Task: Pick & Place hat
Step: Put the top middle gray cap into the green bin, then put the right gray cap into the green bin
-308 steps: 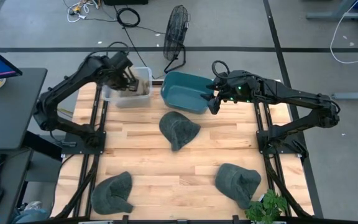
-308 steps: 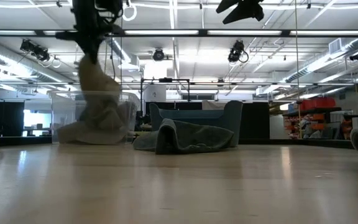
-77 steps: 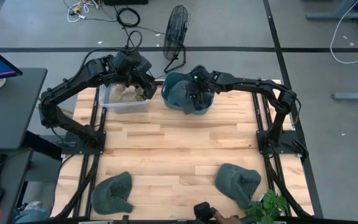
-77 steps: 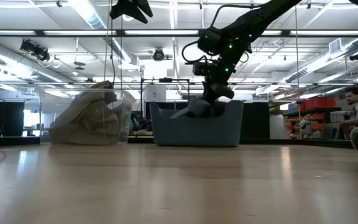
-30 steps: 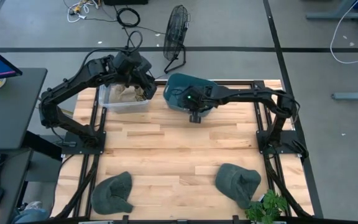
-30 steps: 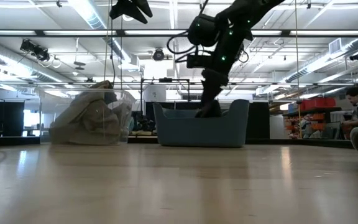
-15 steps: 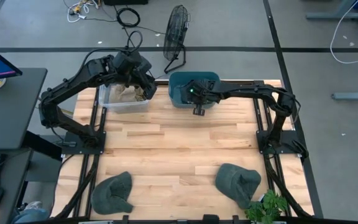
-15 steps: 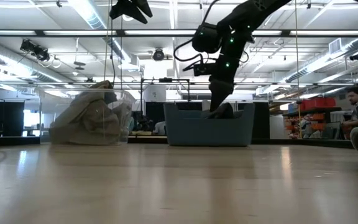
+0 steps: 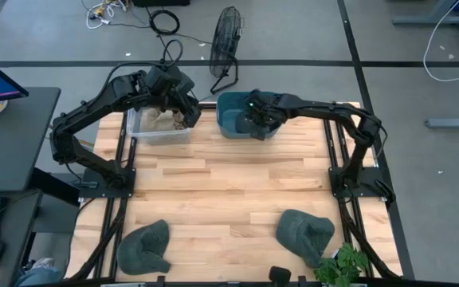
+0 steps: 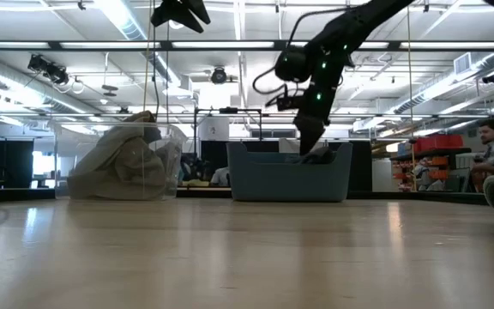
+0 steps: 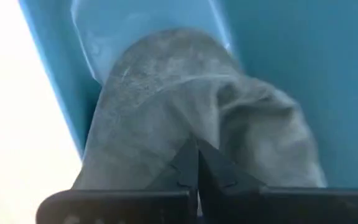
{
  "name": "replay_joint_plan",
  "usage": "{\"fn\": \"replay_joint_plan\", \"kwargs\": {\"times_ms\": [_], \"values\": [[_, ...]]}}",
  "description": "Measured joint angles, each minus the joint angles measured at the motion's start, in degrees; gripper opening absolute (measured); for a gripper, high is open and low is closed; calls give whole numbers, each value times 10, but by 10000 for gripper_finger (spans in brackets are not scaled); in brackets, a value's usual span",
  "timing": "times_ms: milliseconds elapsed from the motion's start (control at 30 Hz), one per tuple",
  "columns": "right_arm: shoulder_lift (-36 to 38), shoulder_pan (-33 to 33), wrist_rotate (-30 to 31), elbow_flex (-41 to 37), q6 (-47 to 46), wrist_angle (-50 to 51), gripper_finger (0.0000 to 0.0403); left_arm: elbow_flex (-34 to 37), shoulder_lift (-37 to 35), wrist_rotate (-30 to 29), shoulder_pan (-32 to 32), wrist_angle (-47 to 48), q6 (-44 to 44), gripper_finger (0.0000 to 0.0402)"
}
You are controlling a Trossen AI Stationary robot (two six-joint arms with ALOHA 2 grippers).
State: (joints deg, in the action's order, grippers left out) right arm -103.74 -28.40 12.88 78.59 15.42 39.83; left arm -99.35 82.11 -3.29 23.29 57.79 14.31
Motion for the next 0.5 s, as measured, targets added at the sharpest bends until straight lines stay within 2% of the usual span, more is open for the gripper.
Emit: {"fn": "replay_joint_plan", "kwargs": {"times_ms": [133,233,333,500], "values": [[57,25,2,0,2,19,0,0,0,19,-5,10,9,142],[121,57,-27,0,0,62,0,0,0,58,-19,38,16,142],[185,98,-90,0,-5,107,0,0,0,81,-47,88,18,142],[274,182,-240,1,-9,181,1,0,0,82,-117,176,56,142]]}}
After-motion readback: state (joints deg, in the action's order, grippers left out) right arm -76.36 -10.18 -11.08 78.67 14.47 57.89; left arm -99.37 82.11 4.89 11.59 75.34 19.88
